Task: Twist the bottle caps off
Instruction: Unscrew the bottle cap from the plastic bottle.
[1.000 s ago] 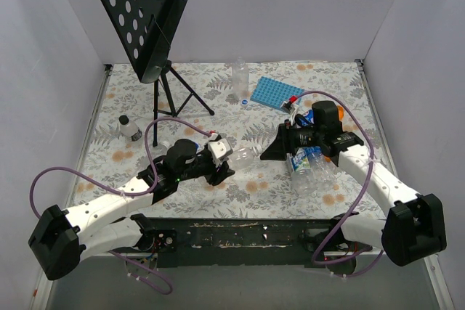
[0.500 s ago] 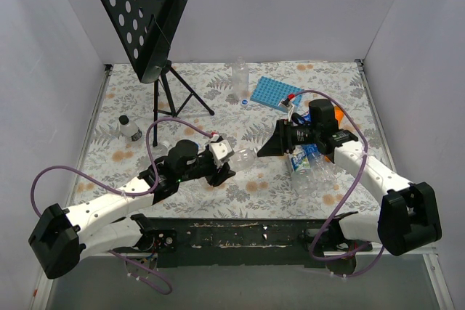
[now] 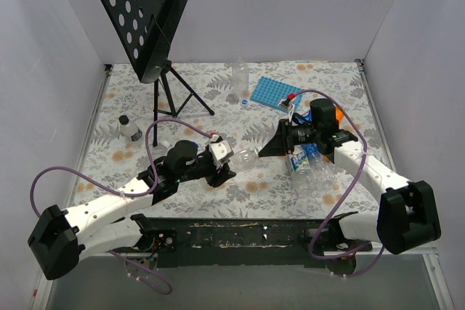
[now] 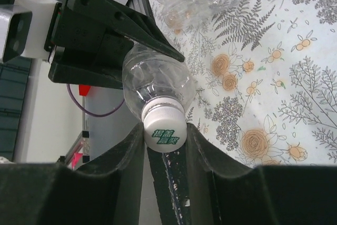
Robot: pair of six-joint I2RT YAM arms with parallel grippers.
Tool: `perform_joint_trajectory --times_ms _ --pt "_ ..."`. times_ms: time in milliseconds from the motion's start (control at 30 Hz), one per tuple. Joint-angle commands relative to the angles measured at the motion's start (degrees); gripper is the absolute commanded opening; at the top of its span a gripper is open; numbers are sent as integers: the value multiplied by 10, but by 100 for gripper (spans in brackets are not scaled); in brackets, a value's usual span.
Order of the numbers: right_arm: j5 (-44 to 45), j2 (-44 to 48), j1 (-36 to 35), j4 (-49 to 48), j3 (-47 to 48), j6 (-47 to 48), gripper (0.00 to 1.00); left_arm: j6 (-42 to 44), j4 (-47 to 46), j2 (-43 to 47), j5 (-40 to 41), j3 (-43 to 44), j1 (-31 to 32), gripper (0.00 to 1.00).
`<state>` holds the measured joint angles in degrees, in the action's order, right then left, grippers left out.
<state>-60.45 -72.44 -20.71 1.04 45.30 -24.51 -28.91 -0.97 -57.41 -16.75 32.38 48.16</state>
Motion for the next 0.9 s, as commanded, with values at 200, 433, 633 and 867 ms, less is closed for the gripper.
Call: perform_joint_trajectory --times_ms 200,433,633,867 --pt "-95 -50 -24 609 185 995 1 -74 -34 9 -248 10 -81 2" --pt "54 26 -40 569 127 1271 1 -76 -2 -64 -338 37 -92 2" --pt "78 39 -52 450 109 1189 1 -65 -2 -65 -271 30 -92 2" --pt "60 44 -52 407 74 1122 5 -55 5 -61 -227 30 -92 2"
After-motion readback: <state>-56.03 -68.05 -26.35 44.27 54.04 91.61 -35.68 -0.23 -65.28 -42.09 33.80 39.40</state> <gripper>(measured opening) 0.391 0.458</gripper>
